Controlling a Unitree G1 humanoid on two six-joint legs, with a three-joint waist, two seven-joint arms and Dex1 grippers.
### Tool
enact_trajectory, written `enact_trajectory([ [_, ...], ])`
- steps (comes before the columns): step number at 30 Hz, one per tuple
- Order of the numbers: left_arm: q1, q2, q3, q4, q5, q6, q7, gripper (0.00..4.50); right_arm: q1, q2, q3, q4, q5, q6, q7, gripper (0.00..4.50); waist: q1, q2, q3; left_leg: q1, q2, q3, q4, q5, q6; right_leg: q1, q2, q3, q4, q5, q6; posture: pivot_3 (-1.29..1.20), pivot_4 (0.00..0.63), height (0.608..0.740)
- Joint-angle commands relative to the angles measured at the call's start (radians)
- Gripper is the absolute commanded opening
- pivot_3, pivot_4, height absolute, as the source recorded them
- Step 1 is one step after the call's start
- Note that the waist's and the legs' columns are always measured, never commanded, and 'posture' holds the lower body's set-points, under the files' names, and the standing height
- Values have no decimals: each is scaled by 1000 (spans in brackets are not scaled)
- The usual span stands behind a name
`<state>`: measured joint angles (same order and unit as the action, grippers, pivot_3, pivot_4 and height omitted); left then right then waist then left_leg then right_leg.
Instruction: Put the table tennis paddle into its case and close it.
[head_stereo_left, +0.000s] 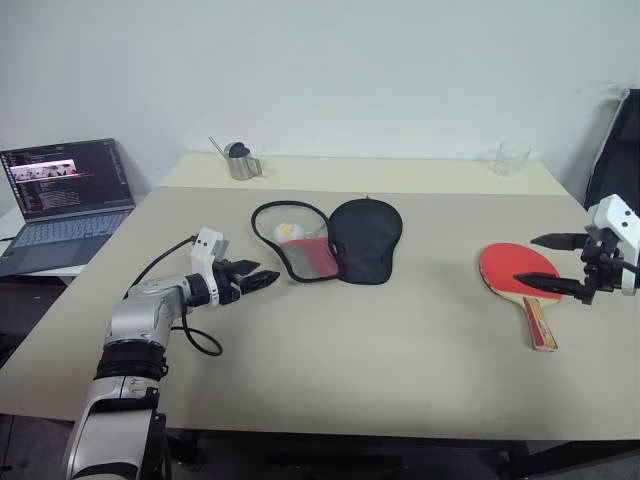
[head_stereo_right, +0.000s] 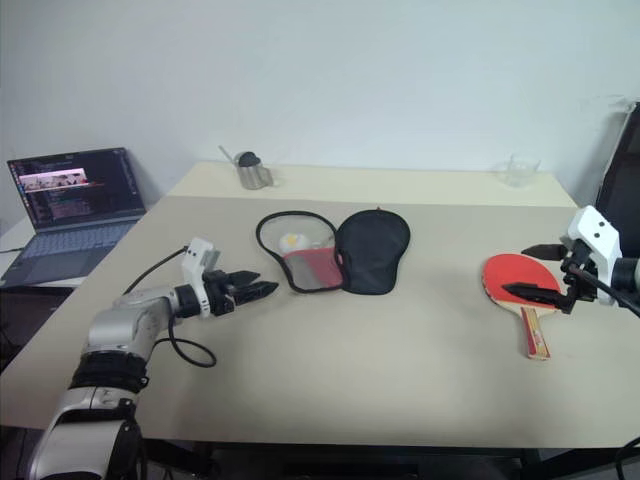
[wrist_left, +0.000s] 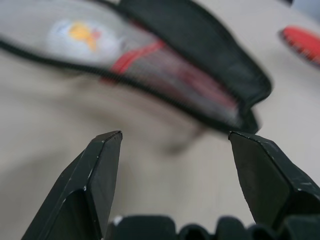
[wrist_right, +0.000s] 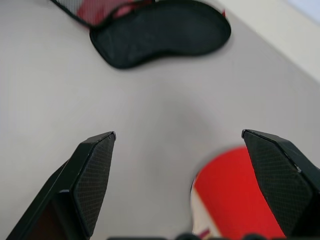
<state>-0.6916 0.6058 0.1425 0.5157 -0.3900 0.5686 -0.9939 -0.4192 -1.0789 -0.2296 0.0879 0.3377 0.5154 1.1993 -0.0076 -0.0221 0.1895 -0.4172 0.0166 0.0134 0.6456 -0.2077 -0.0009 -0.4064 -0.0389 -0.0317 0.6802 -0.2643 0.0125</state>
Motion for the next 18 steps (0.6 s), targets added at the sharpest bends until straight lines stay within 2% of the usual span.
enact_trajectory([
  [1, -14, 28, 52, -35, -56, 47, -23, 3734, 24, -28, -89, -89, 42, 43, -34, 4461, -1, 0, 0, 0, 0, 0, 0, 0, 0, 0, 0, 0, 0, 0, 0, 0, 150, 740],
  [11, -49, -108, -4, 18, -7, 41, 116, 3734, 85, -17, -134, -156, 72, 84, -92, 4461, 11, 0, 0, -1, -3, -1, 2, 0, 0, 2, 0, 0, -1, 1, 2, 0, 150, 740],
  [18, -61, -157, 5, 66, 11, -1, 188, 3734, 113, -21, -154, -172, 86, 93, -113, 4461, 9, 0, 0, 0, -2, -2, 1, 0, 0, 2, 0, 0, -1, 1, 2, 0, 150, 740],
])
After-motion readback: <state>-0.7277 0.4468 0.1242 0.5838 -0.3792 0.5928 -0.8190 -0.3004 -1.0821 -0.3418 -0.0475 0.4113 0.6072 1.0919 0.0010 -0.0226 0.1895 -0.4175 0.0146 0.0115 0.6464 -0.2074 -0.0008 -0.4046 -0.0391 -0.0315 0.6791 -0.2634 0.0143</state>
